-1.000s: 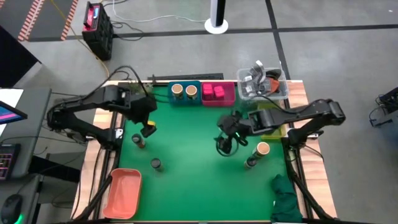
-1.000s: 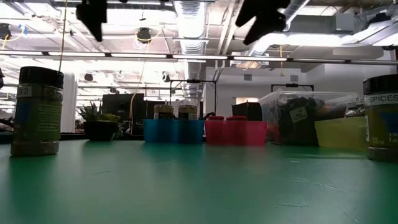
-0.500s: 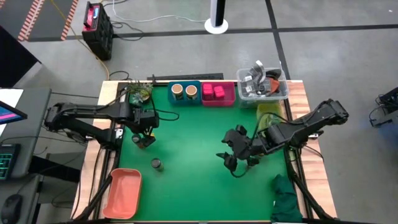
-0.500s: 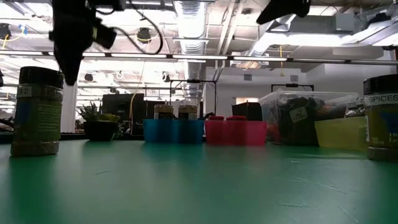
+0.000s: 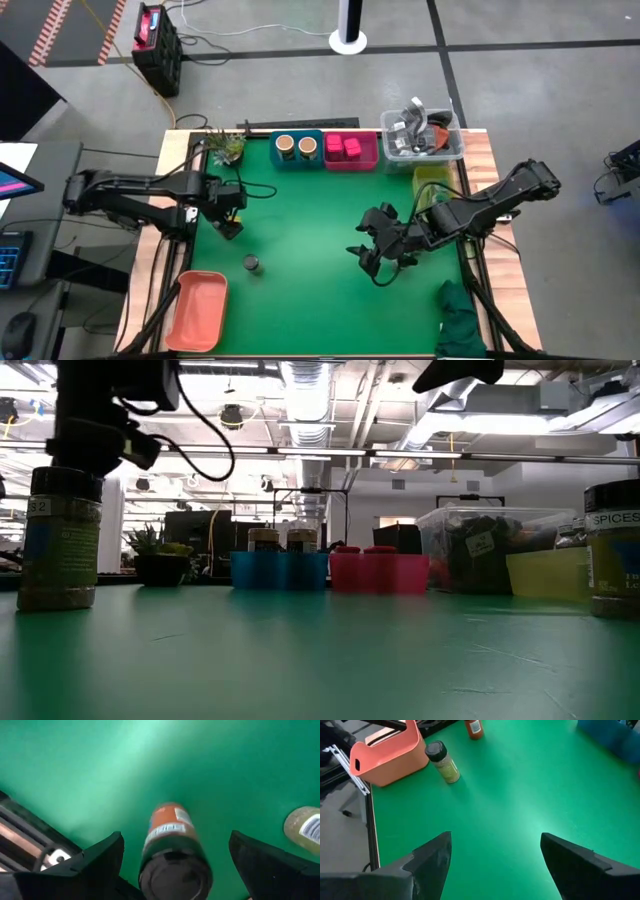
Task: Sort spices by type
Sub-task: Put the top left black spice bottle into the orange bin
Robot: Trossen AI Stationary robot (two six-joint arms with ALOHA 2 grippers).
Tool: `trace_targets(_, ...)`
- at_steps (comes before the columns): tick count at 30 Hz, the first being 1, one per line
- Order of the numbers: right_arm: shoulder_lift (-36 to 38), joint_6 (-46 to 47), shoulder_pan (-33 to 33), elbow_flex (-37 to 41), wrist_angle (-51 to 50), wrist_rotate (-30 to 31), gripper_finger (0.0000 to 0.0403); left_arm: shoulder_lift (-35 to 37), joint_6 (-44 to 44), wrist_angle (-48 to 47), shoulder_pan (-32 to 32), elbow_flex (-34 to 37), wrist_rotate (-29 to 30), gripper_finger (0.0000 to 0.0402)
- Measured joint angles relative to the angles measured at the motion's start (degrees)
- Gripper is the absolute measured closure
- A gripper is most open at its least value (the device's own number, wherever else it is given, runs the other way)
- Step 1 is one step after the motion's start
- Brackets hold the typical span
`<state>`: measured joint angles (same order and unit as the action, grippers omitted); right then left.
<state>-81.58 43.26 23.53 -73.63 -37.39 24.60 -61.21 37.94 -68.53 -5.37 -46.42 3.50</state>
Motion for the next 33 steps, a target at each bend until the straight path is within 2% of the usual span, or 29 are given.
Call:
trace_targets(5, 0.00, -0.04, -0.49, 0.00, 0.33, 0.87, 0.0074, 3.50, 2.24, 1.81, -0.02, 3.60, -0.66, 0.0056)
trace_targets(12, -0.02, -0.15, -1.31, -0.02, 0.75, 0.96, 0.0074, 3.90, 4.82, 7.42, 0.00, 8.59, -1.65, 0.0056)
trace_targets(20, -0.04, -0.15, -1.21, -0.02, 0.70, 0.96, 0.0074, 3.89, 5.90, 8.26, 0.02, 9.21, -1.72, 0.0060)
trace_targets(33, -0.04, -0.13, -1.55, -0.02, 1.42, 1.01, 0.0074, -0.41, 4.96, 8.11, 0.02, 9.21, -2.14, 0.0160)
